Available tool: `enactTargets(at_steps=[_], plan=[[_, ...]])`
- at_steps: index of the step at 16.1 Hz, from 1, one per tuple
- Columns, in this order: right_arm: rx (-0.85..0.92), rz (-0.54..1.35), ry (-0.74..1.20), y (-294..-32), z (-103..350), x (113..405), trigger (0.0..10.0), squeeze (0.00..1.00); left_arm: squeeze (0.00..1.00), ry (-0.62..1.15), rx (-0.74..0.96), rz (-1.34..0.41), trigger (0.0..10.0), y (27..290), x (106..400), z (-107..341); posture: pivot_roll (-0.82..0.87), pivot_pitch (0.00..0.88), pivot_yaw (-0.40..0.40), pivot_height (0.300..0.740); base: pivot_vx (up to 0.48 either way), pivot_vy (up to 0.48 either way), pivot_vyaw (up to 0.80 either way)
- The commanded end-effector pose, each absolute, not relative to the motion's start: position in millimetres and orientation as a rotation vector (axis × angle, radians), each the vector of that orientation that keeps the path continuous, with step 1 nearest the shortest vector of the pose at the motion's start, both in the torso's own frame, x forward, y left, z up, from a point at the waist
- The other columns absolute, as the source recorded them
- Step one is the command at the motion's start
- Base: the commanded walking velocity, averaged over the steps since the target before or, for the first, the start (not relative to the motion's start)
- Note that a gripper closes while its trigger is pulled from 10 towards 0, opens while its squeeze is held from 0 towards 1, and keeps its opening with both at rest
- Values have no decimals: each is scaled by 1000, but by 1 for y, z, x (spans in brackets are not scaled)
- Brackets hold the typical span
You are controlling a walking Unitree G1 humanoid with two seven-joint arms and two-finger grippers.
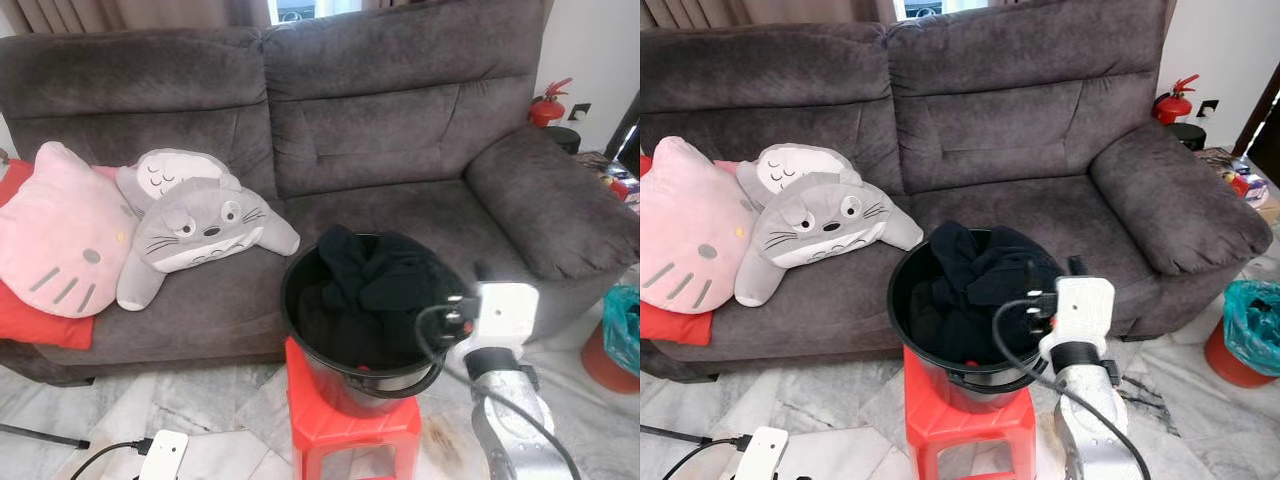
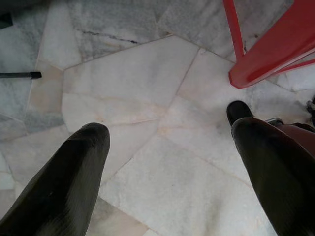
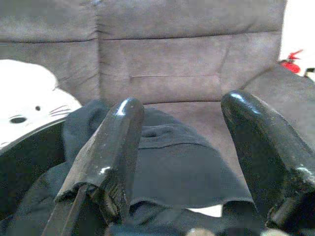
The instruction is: Hang hanger
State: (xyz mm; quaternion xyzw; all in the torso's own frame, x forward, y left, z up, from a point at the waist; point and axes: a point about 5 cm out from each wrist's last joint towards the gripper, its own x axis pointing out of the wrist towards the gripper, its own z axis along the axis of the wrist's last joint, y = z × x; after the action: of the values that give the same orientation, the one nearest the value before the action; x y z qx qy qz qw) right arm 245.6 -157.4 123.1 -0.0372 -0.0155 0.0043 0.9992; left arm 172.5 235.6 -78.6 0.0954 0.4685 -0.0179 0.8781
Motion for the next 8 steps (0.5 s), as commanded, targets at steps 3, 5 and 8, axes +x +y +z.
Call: enactTargets(at_steps=[3,5,8], plan=[[-54,93,-65,-146,128,241,10000,0,0,983,203,-44,10000,234,173,-79,-154,0,94,740,0,0,133],[-45,117,-66,-145,128,240,10000,0,0,984,208,-49,10000,234,173,-79,-156,0,94,740,0,0,0],[-78,117,-39,-148,123,239,10000,0,0,983,219,-58,10000,234,173,-79,-157,0,93,740,0,0,0]])
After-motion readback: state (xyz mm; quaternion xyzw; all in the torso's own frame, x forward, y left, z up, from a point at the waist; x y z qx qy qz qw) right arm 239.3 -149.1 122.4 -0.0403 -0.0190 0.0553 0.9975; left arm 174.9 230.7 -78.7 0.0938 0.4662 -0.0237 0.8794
